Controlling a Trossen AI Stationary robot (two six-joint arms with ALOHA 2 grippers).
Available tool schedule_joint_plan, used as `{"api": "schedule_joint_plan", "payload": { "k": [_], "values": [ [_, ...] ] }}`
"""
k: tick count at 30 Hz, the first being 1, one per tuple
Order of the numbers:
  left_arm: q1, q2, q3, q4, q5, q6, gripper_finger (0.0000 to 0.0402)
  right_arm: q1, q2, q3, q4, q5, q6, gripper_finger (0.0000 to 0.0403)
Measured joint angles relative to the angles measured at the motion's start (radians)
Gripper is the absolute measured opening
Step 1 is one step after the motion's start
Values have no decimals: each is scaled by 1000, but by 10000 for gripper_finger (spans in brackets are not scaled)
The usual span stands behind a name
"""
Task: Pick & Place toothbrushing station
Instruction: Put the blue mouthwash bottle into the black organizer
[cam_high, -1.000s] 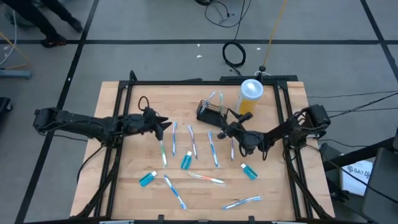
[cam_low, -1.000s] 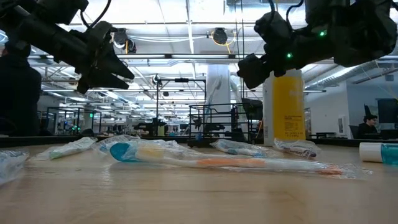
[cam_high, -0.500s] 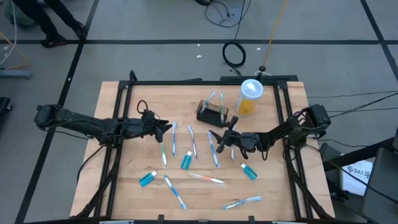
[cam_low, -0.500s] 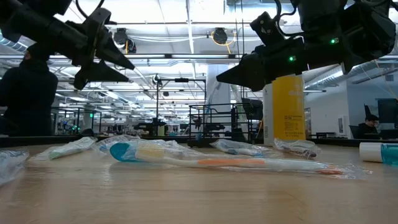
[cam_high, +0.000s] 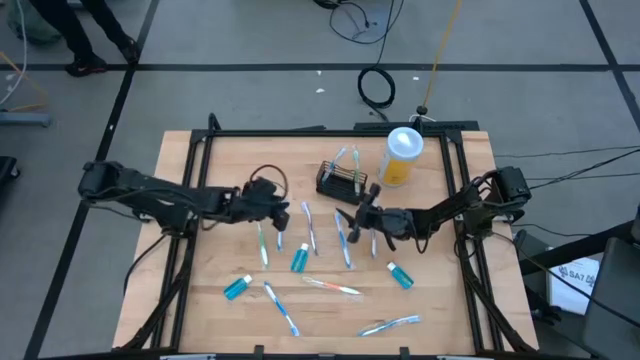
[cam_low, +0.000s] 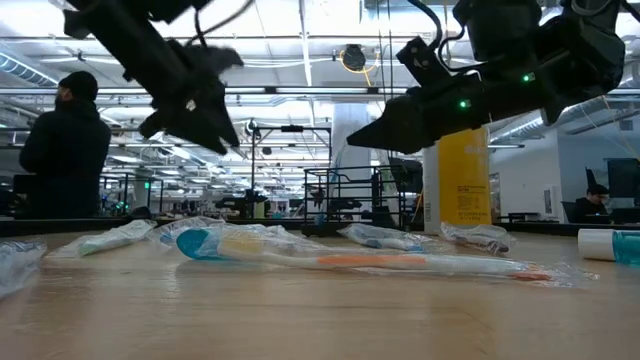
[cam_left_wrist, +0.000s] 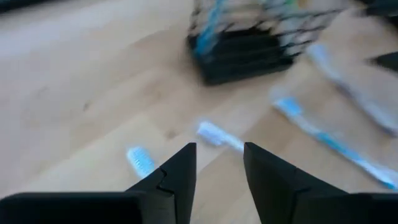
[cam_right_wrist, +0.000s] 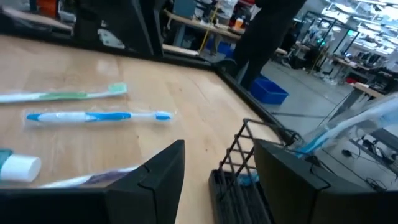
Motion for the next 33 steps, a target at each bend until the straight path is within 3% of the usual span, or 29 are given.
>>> {"api": "schedule_joint_plan", "payload": {
  "k": [5,11,15,21,33],
  "values": [
    [23,89,4,-9,45,-112,117,10,0,0,-23,0,3,183],
    [42,147,5,3,94,-103,116,12,0,0,-24,0,14,183],
    [43,150,5,64,159,-2,115,12,0,0,-24,0,14,182],
    [0,150,5,254,281,113,115,12,0,0,-27,0,14,182],
    [-116,192,5,309,303,60,115,11,0,0,-28,0,14,182]
  ]
}}
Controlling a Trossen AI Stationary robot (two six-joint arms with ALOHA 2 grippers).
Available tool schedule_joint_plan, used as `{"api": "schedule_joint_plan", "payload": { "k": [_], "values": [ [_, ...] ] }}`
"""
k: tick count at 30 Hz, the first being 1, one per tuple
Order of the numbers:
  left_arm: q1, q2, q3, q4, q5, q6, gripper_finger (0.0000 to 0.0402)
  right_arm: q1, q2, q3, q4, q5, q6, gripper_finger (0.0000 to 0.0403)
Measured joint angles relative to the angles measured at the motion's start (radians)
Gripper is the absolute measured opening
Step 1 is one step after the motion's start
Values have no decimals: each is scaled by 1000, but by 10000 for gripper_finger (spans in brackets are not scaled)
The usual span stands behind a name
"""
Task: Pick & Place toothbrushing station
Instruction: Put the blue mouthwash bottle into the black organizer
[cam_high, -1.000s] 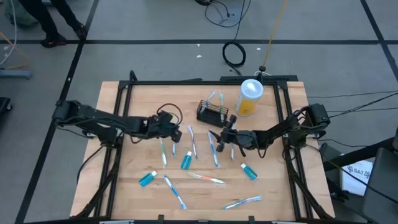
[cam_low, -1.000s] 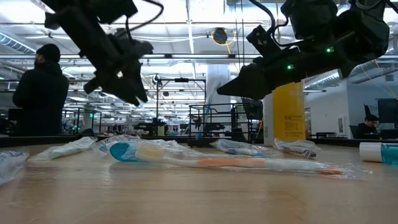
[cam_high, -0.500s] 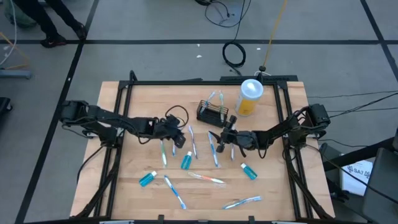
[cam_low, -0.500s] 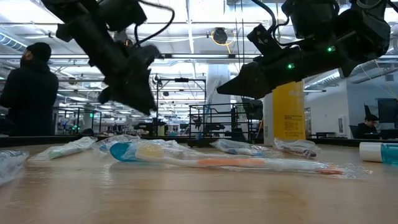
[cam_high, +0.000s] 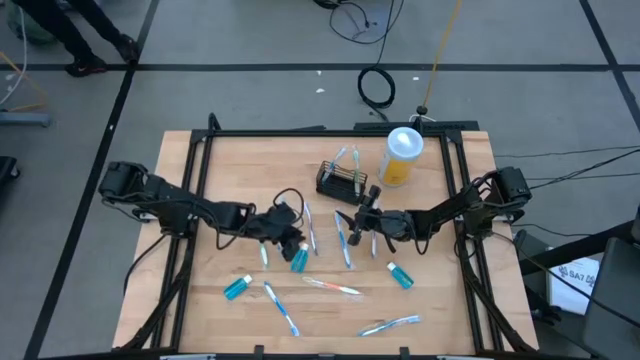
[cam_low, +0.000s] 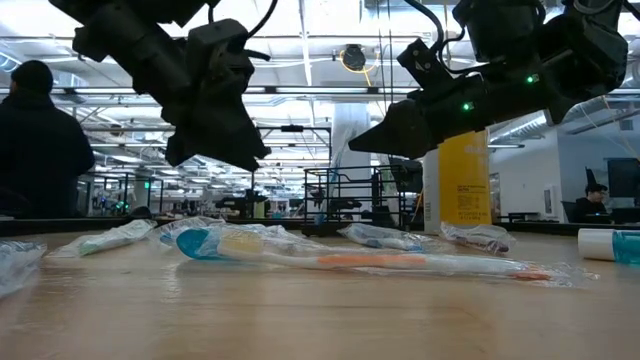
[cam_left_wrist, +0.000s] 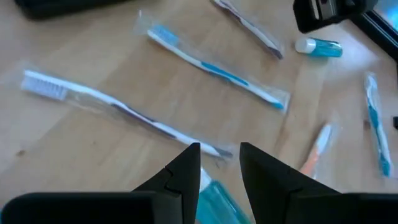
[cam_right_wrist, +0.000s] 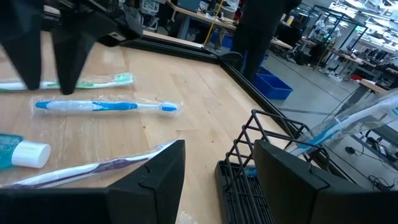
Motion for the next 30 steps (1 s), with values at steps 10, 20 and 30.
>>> {"api": "schedule_joint_plan", "payload": {
  "k": [10,20,30],
  "values": [
    [68,32,0,66,223,-52,115,0,0,0,4,0,0,183],
    [111,122,0,144,302,64,159,0,0,0,-4,1,-2,183],
    [110,144,0,110,291,144,185,-2,0,0,-36,2,-1,183]
  ]
}}
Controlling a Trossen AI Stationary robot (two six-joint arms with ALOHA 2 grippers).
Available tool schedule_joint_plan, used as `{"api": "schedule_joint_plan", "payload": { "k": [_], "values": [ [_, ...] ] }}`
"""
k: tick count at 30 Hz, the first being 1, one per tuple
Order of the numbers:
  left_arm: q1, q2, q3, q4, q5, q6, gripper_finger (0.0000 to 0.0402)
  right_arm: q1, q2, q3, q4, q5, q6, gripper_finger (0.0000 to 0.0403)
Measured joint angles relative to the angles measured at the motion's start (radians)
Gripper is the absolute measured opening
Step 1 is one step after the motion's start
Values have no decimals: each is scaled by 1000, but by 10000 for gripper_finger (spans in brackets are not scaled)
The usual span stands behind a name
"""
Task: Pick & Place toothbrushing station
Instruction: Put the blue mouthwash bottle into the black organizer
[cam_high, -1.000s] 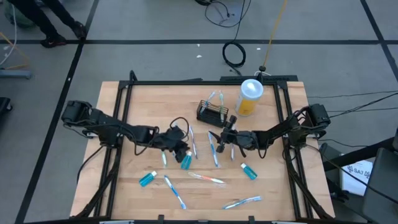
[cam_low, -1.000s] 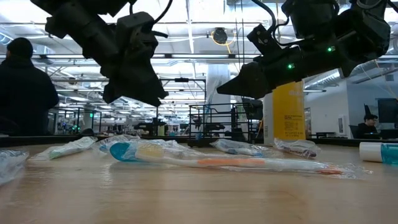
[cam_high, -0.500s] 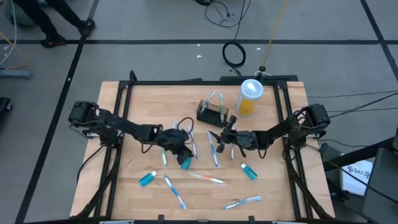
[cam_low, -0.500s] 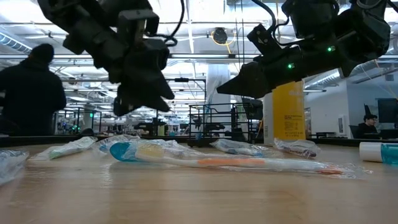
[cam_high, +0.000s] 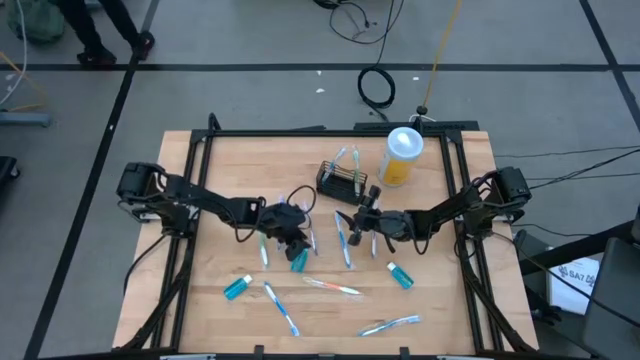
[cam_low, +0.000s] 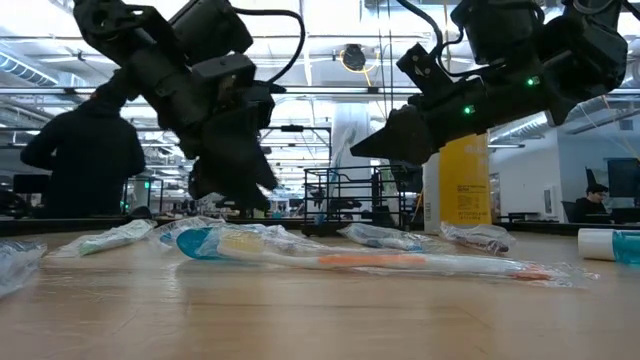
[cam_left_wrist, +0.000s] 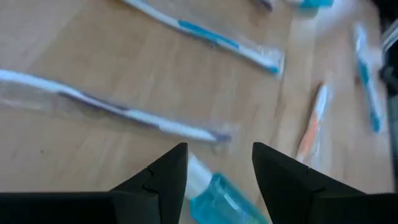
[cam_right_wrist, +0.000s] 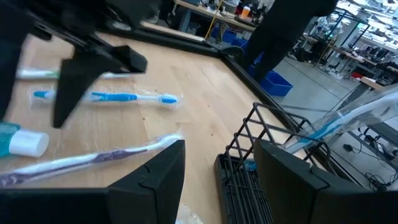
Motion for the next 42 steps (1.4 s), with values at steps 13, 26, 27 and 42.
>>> {"api": "schedule_joint_plan", "payload": {
  "k": [13,26,27,42],
  "values": [
    [-79,0,0,-57,-204,-38,180,0,0,0,-6,-1,4,183],
    [-130,140,2,48,-261,-157,179,-2,0,0,-21,-1,53,183],
    [-130,140,2,44,-253,-154,179,-2,0,0,-20,-1,53,183],
    [-130,122,1,-3,-207,-151,97,-6,0,0,-20,-1,53,183]
  ]
}}
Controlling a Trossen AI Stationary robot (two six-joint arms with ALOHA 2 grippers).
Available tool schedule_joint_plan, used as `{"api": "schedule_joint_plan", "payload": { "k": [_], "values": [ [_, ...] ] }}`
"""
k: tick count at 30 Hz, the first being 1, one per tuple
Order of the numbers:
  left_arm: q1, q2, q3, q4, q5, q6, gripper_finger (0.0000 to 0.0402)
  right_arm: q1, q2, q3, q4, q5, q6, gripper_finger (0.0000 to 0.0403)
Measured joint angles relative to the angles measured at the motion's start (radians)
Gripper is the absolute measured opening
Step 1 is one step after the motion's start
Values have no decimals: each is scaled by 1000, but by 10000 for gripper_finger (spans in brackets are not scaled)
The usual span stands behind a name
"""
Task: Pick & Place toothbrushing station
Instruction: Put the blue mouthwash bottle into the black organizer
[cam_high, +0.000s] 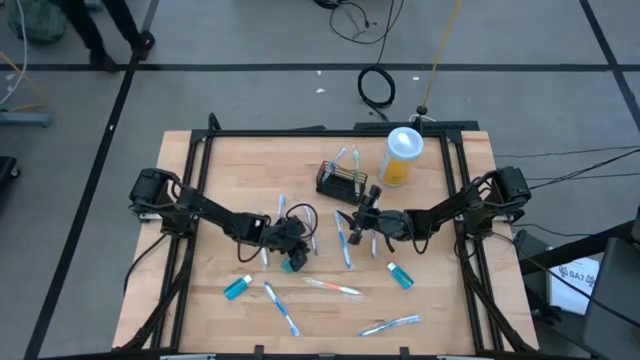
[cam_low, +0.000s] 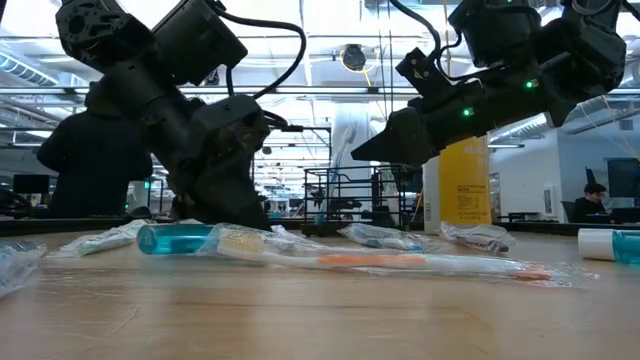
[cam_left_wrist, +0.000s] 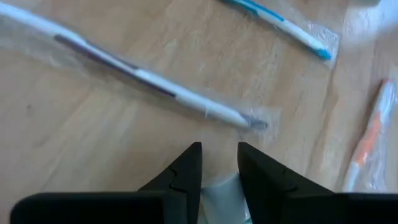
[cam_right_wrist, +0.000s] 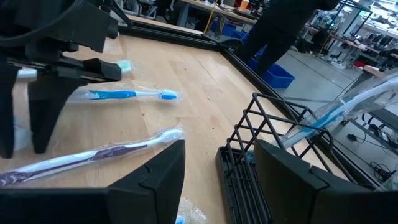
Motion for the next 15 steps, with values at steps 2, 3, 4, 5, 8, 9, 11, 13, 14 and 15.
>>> {"api": "schedule_joint_plan", "payload": {
  "k": [2,3,4,5,8,9,11,13,14,15],
  "values": [
    [3,-18,-1,-9,-1,1,97,0,0,0,0,0,0,183],
    [4,-29,-2,-23,-5,2,97,0,0,0,0,0,0,183],
    [6,-43,-5,-32,-8,7,96,0,0,0,0,0,0,183],
    [8,-57,-5,-32,-9,17,93,0,0,0,0,0,0,183],
    [19,-105,-2,-30,-18,48,78,0,0,0,0,0,0,183],
    [22,-114,-2,-33,-20,52,73,0,0,0,0,0,0,183],
    [30,-132,-3,-49,-20,55,62,0,0,0,0,0,0,183],
    [39,-158,-2,-50,3,96,58,0,0,0,0,0,0,183],
    [45,-173,-2,-62,19,144,57,0,0,0,0,0,0,183],
    [50,-191,-2,-80,39,213,58,0,0,0,0,0,0,183]
  ]
}}
